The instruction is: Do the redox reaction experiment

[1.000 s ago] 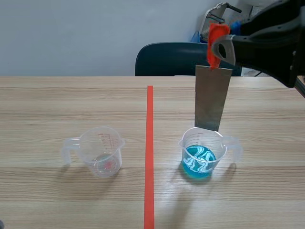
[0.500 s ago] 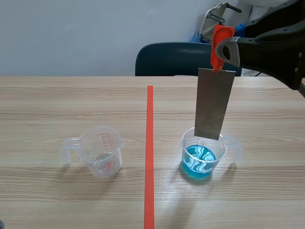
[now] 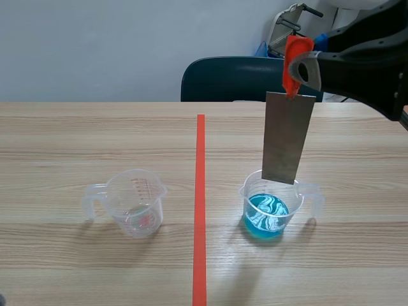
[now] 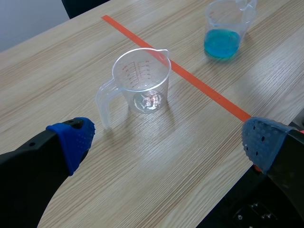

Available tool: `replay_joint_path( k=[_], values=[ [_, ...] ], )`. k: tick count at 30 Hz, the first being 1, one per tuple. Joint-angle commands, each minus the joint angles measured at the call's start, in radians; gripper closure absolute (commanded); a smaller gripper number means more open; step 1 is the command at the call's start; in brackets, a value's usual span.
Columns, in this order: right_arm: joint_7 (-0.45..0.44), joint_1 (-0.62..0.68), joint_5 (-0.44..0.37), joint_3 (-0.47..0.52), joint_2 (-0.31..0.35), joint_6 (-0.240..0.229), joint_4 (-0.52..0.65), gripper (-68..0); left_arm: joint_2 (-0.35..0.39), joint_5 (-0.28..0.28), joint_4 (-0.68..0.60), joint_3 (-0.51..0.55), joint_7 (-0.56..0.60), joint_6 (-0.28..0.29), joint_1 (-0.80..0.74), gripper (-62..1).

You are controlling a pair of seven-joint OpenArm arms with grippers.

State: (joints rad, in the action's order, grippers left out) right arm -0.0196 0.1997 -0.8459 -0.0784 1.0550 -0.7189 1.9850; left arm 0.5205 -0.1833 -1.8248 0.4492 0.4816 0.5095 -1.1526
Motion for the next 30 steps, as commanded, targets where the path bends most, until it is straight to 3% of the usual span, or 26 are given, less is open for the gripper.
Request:
replay_joint_path(
  k=[1, 30],
  values=[
    [-0.021, -0.014, -0.014, 0.015, 0.003, 0.003, 0.003, -0.6, -0.008, -0.010, -0.012, -0.001, 0.014, 0.003, -0.008, -62.3],
    [-0.035, -0.014, -0.014, 0.015, 0.003, 0.003, 0.003, -0.6, -0.008, -0.010, -0.012, -0.001, -0.011, 0.002, -0.008, -62.3]
  ],
)
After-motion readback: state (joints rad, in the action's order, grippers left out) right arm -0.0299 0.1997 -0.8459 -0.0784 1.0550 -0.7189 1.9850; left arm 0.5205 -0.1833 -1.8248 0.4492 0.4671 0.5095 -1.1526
